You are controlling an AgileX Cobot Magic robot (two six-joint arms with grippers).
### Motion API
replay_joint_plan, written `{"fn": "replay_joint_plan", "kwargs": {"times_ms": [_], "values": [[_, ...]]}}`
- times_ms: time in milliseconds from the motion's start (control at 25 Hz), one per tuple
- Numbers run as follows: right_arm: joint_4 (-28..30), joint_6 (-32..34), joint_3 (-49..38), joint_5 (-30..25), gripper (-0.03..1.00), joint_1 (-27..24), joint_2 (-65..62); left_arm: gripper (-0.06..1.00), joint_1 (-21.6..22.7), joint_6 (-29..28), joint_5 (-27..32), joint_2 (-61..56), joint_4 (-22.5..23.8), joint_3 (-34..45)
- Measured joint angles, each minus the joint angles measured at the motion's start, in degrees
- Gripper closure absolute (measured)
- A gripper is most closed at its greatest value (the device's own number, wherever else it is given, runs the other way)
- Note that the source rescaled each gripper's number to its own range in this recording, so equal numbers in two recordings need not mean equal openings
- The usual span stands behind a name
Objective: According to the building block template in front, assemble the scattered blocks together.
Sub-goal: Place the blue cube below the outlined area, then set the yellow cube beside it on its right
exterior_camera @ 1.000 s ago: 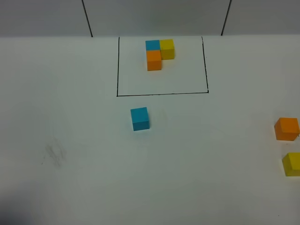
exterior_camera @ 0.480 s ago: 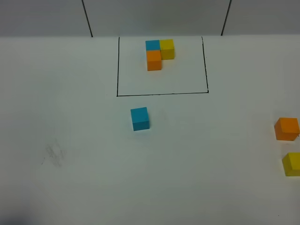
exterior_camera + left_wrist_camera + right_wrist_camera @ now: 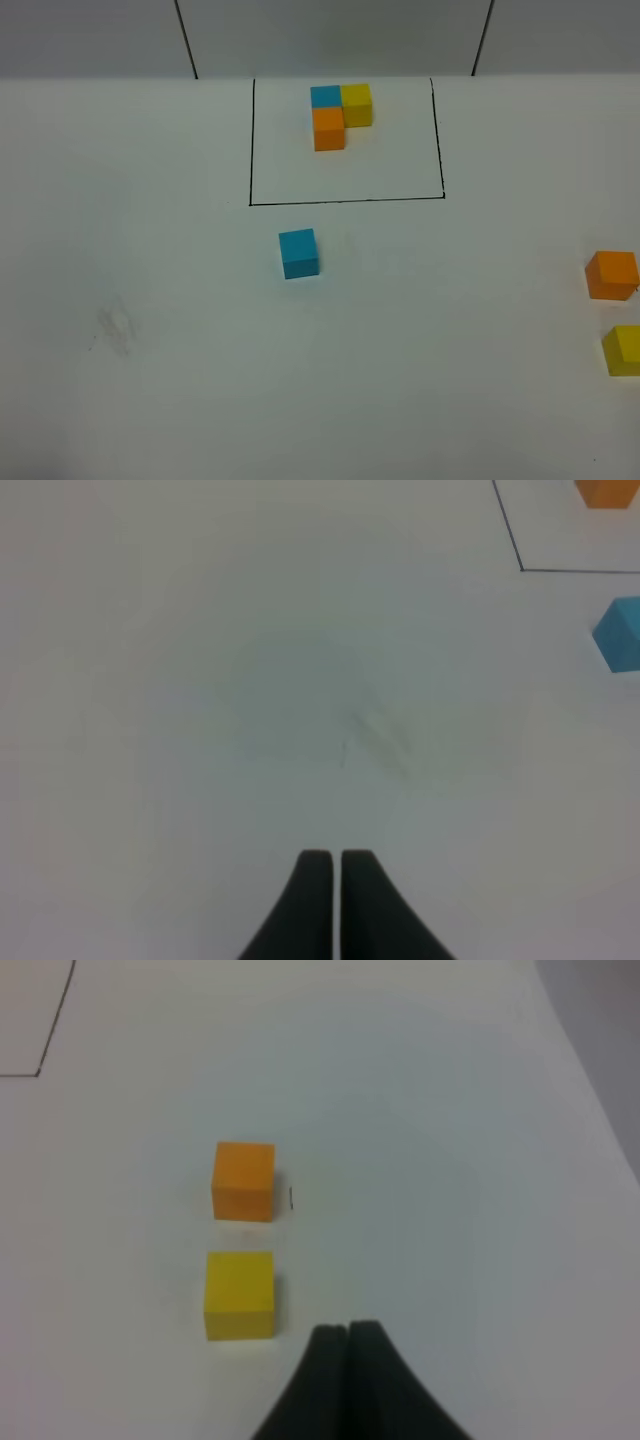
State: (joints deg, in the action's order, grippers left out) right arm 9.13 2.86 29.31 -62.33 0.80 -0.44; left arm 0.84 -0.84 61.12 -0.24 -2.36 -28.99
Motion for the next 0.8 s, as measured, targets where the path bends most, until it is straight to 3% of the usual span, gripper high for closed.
{"fn": "replay_joint_plan", "kwargs": {"times_ms": [800], "values": [[0.0, 0.0, 0.0, 0.0, 0.97, 0.0, 0.0, 0.94, -1.5, 0.2, 0.0, -0.1, 0.0, 0.0]]}}
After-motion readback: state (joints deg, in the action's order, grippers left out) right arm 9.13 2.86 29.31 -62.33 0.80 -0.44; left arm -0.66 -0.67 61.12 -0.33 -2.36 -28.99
